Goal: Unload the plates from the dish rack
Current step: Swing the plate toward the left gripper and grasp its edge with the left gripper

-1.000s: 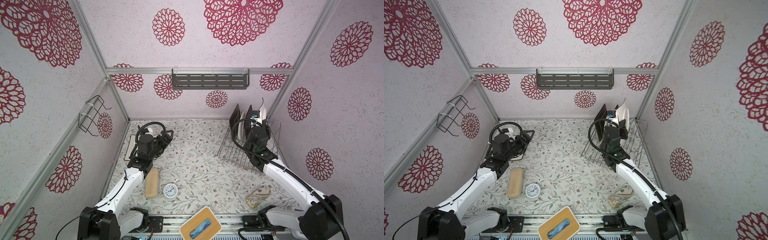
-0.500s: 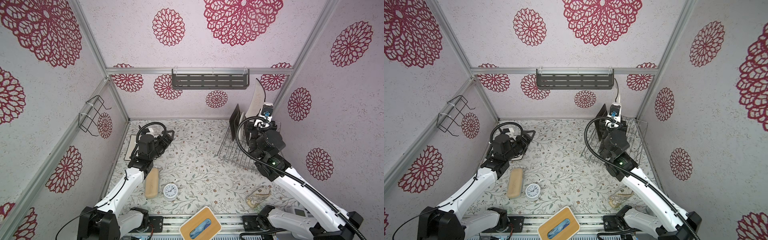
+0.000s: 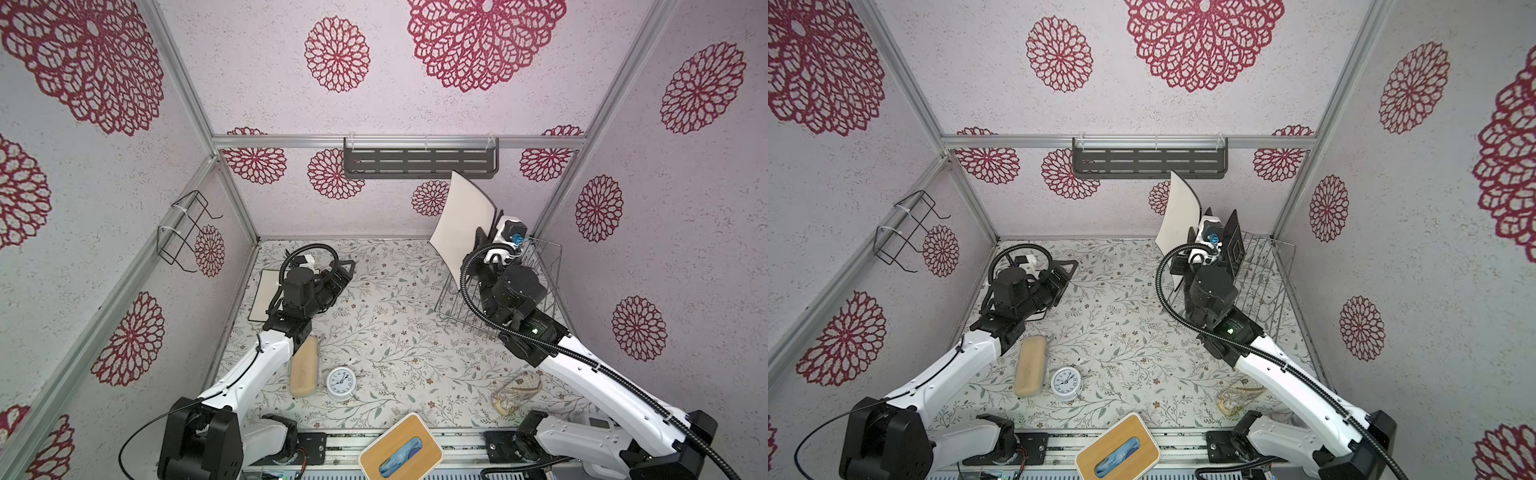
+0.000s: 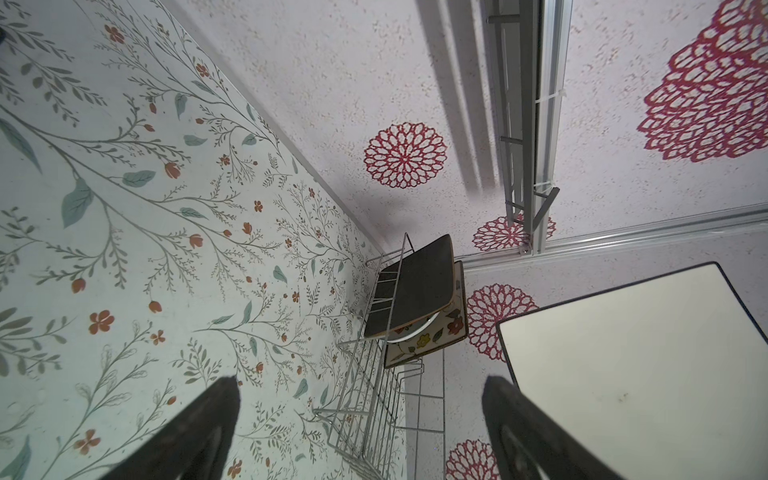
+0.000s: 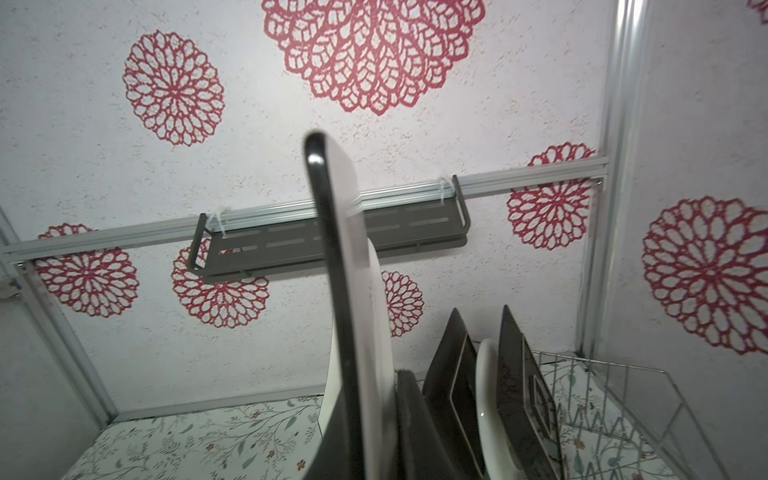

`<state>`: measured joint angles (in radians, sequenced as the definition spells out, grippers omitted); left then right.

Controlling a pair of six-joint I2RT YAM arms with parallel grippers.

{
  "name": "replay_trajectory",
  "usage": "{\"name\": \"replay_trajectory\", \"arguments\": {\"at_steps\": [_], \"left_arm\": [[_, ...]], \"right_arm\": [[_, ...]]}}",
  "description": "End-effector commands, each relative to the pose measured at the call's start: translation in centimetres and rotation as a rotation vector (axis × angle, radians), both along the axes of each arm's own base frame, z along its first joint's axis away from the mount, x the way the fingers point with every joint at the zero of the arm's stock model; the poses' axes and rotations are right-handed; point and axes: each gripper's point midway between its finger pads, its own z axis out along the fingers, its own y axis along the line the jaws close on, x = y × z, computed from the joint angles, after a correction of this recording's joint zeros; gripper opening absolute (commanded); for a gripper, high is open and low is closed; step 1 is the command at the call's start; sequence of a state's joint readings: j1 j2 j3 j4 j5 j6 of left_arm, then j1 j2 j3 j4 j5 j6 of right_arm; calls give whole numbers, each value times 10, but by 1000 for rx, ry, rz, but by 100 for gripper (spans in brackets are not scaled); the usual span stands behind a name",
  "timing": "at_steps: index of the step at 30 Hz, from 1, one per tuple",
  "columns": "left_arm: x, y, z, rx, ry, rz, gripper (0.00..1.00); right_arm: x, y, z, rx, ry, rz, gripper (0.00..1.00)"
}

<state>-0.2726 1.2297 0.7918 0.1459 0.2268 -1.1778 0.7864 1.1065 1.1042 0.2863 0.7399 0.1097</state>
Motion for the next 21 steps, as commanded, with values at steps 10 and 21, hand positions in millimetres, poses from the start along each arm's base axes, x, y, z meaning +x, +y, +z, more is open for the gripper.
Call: {"name": "replay_trajectory", "arguments": {"at_steps": [10,21], "left_arm": [[0,-6,23,-78,-94,-6,96],[3,-15,8,-198,-81,-26,95]], "right_arm": [[-4,41,43,525,-218,309,0],[8,63,17,746,-221,412,0]]}}
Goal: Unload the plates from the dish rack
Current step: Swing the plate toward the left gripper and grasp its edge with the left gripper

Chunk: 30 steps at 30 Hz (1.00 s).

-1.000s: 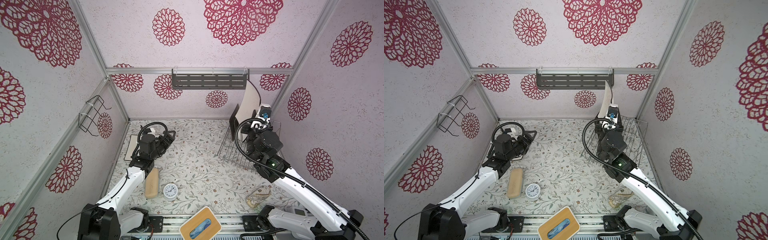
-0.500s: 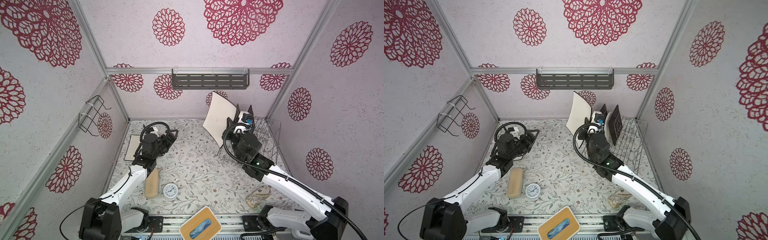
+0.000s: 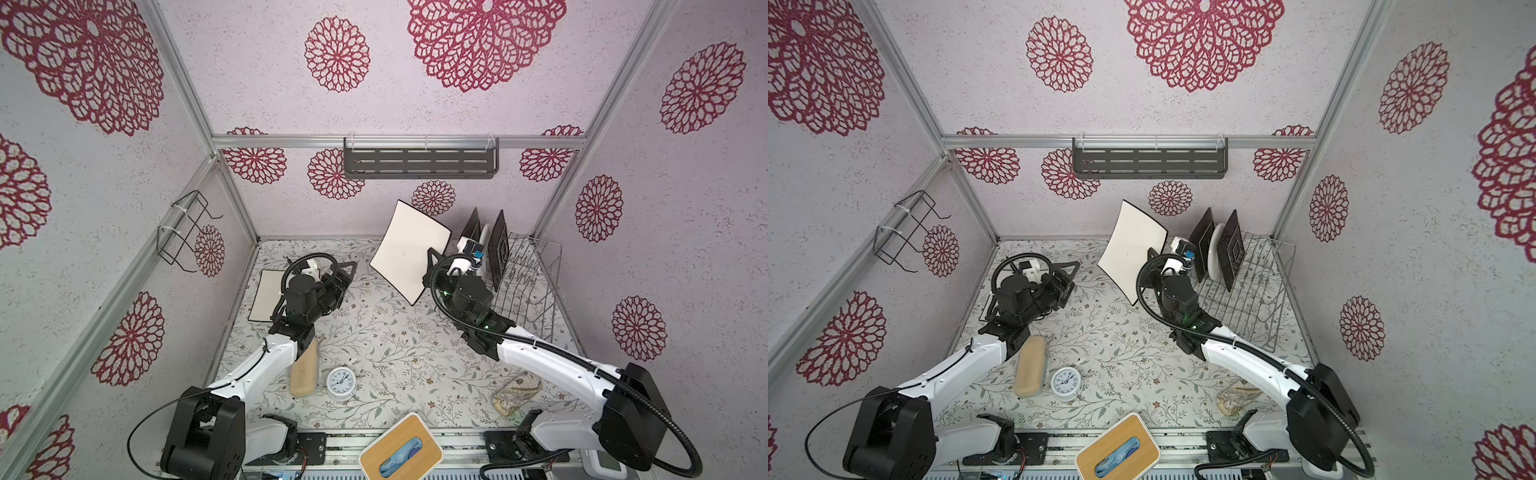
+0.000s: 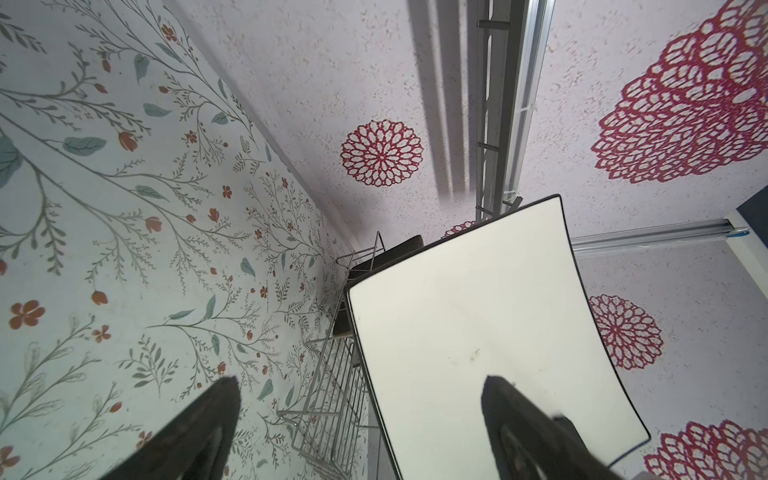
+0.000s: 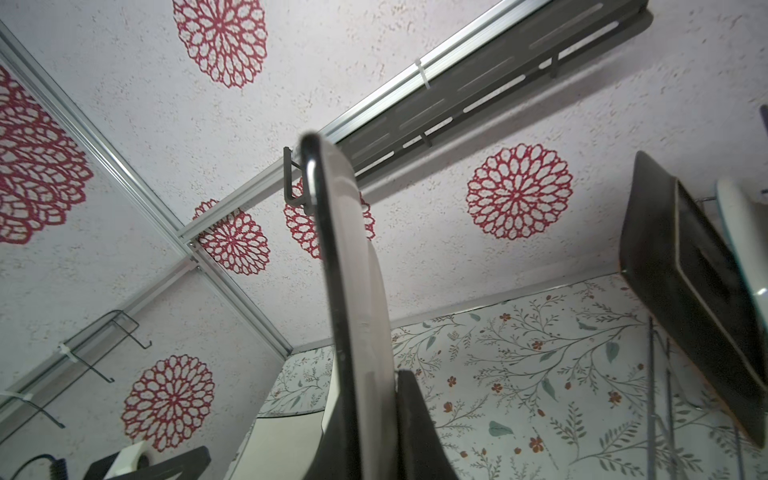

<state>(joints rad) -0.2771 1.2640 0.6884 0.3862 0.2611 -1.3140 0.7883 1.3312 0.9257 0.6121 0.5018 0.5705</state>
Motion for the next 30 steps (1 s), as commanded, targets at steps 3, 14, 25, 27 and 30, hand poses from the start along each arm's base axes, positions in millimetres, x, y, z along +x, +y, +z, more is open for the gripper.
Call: {"name": "replay_trajectory", "arguments": {"at_steps": [3,14,25,27,30], "left_arm": [[3,-7,17,-68,-63,-15,93],[8,-17,31,-169,-100,-54,87],[11,-25,32,-184,-106,-79,80],[12,-27,32,-195,-107,-83,77],[13,-29,33,-199,-110,-89,73]], "right_arm": [[-25,-19,105,475,-270,67,0],[-17,0,96,605,-247,164,0],[-12,18,89,705,-209,263,0],[-11,22,87,711,-200,275,0],[-8,24,83,725,-184,282,0]]}}
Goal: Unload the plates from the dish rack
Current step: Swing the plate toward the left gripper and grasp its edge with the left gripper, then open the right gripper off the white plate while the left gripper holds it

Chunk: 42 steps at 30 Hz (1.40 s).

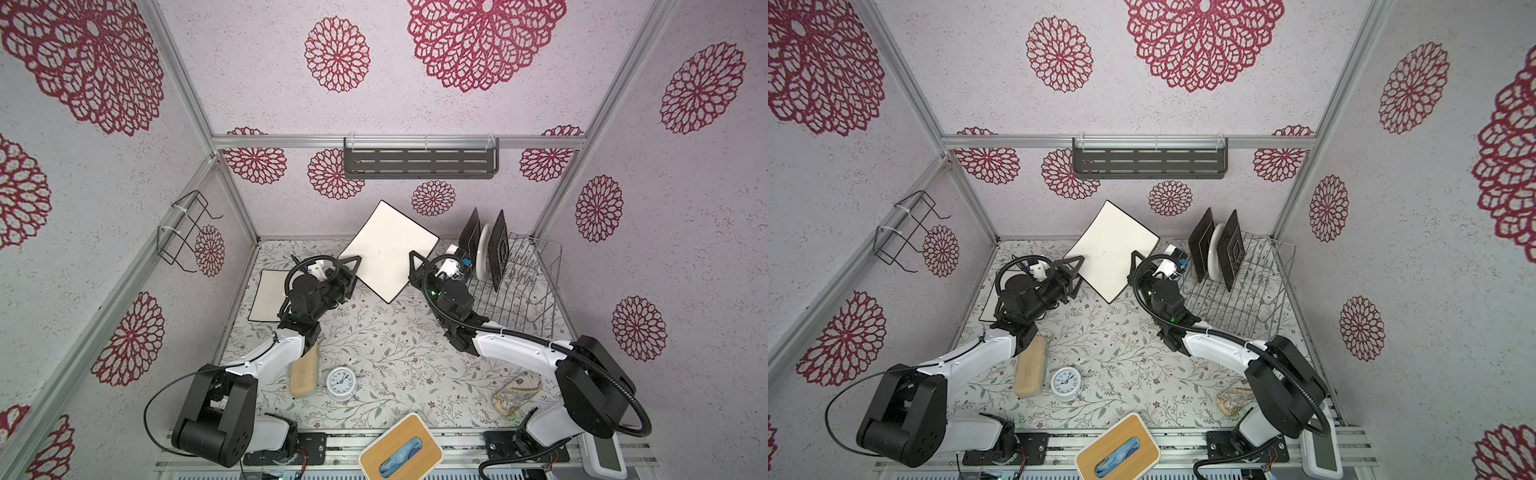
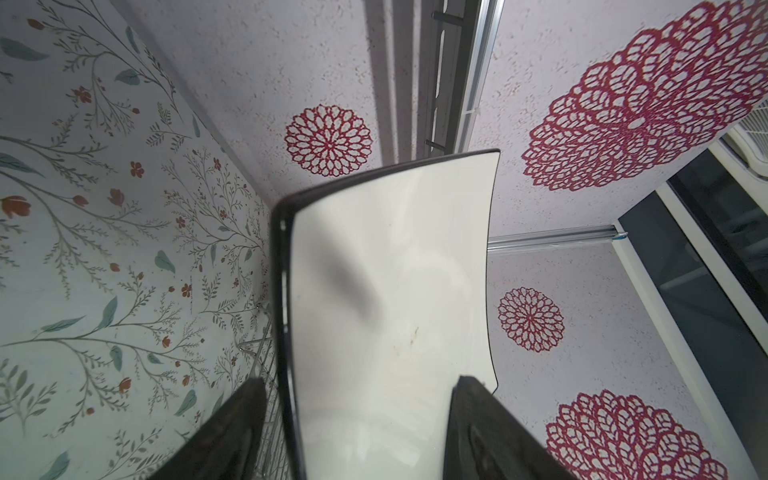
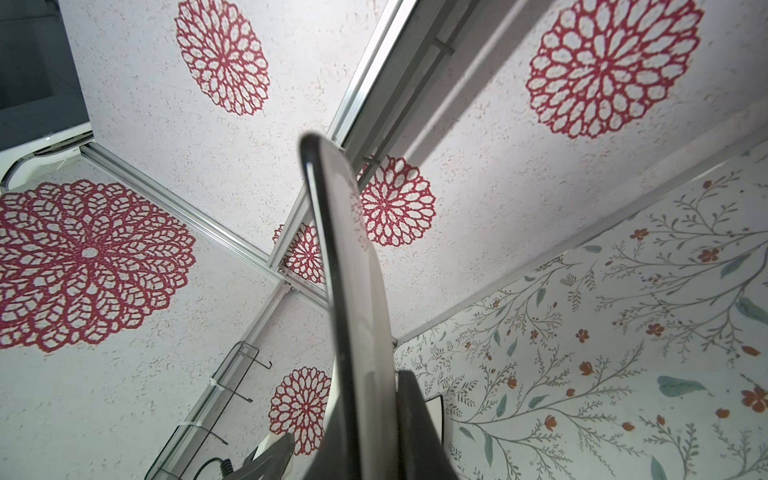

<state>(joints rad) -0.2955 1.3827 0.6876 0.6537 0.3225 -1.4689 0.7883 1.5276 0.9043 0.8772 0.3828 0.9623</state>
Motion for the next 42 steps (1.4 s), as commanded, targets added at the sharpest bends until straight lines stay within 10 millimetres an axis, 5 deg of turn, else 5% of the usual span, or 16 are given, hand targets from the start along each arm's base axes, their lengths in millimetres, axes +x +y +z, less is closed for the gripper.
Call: {"name": "replay_trajectory", "arguments": {"at_steps": [1,20,31,42], "left_arm": [[0,-6,19,-25,-60,-23,71],[2,-9,10,-28,-50,-35,47],[2,-9,11,-24,-48,-36,45],[2,-9,11,-24,-49,-33,21]], "right_arm": [[-26,-20,116,366,-253,61,0],[-6,-16,95,489,-184,157,0],[-4,-7,95,466,-180,185,0],[-3,-7,93,459,-169,200,0]]}}
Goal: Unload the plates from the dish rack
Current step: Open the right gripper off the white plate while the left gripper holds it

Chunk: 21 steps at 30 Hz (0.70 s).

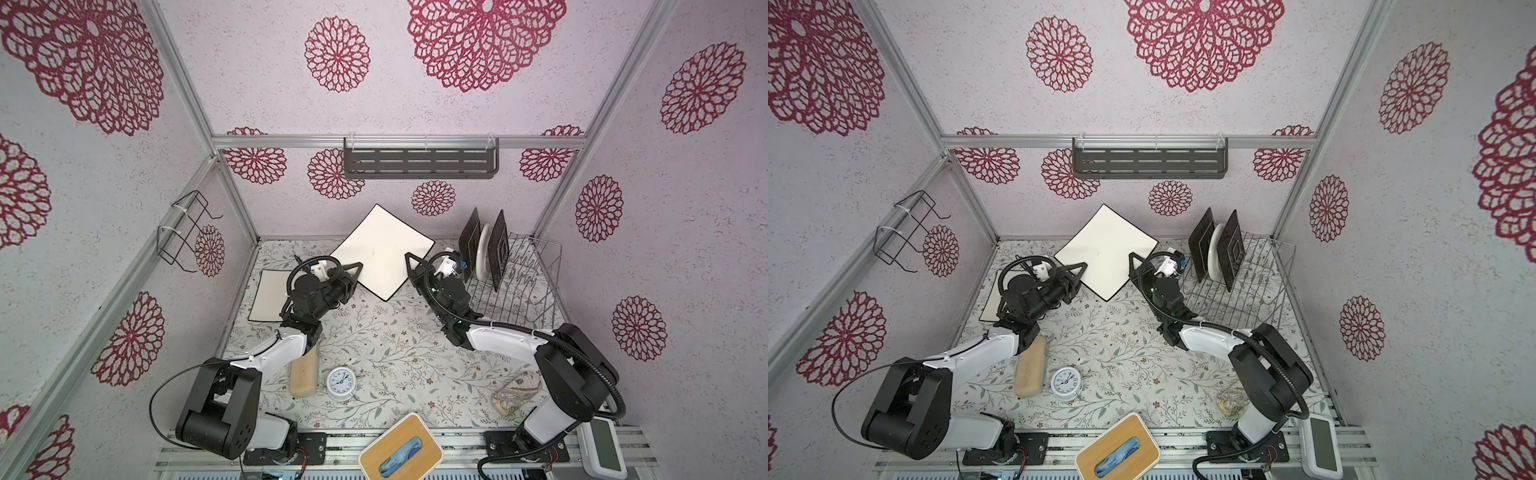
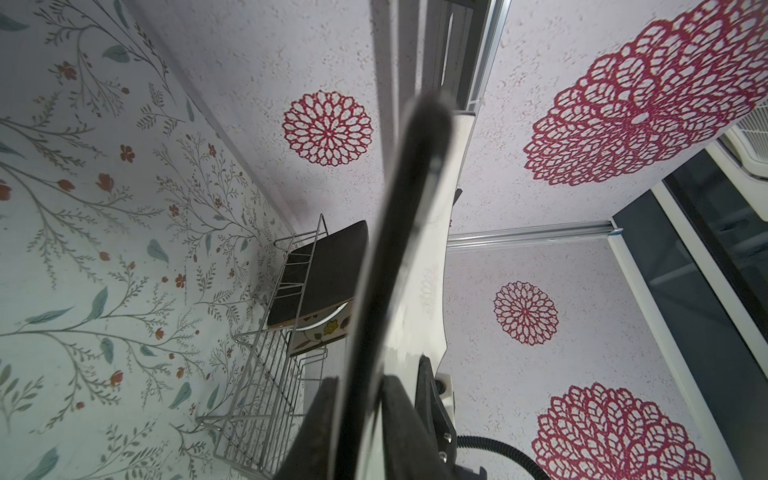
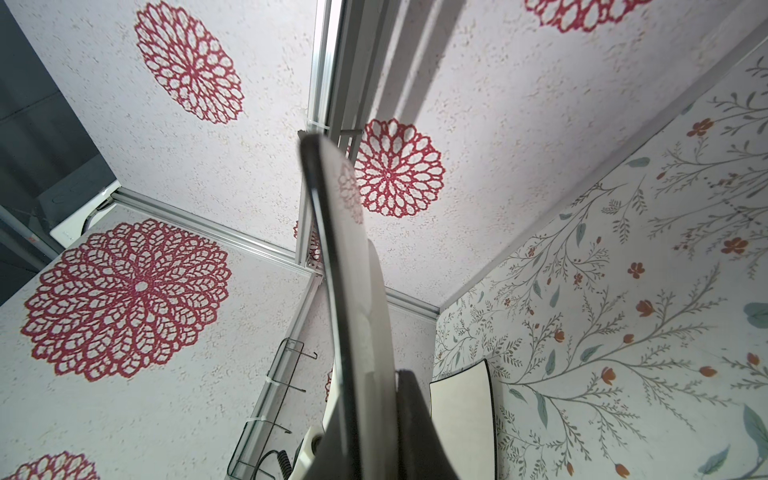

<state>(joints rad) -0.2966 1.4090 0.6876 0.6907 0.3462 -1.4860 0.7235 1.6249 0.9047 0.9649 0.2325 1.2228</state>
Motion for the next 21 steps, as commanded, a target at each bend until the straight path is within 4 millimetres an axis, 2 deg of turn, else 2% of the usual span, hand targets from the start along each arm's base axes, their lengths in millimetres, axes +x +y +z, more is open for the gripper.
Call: {"name": "replay_trajectory", "arguments": {"at_steps": [1,4,8,11,15,21], "left_arm": [[1,-4,13,-7,-50,-7,21],[1,-3,14,-9,-51,-5,17],[1,-3,15,-9,-53,-1,4],[1,-2,15,-9,-51,4,0],[1,-1,19,-16,-61,6,0],[0,-2,28,-38,-83,3,0]], "right_arm": [[-23,-15,116,264,-258,43,0],[-21,-13,114,241,-237,52,0],[-21,-14,109,220,-219,57,0],[-21,-17,108,213,-217,53,4],[-21,-20,106,207,-217,48,27],[-21,-25,100,199,-199,41,39]]}}
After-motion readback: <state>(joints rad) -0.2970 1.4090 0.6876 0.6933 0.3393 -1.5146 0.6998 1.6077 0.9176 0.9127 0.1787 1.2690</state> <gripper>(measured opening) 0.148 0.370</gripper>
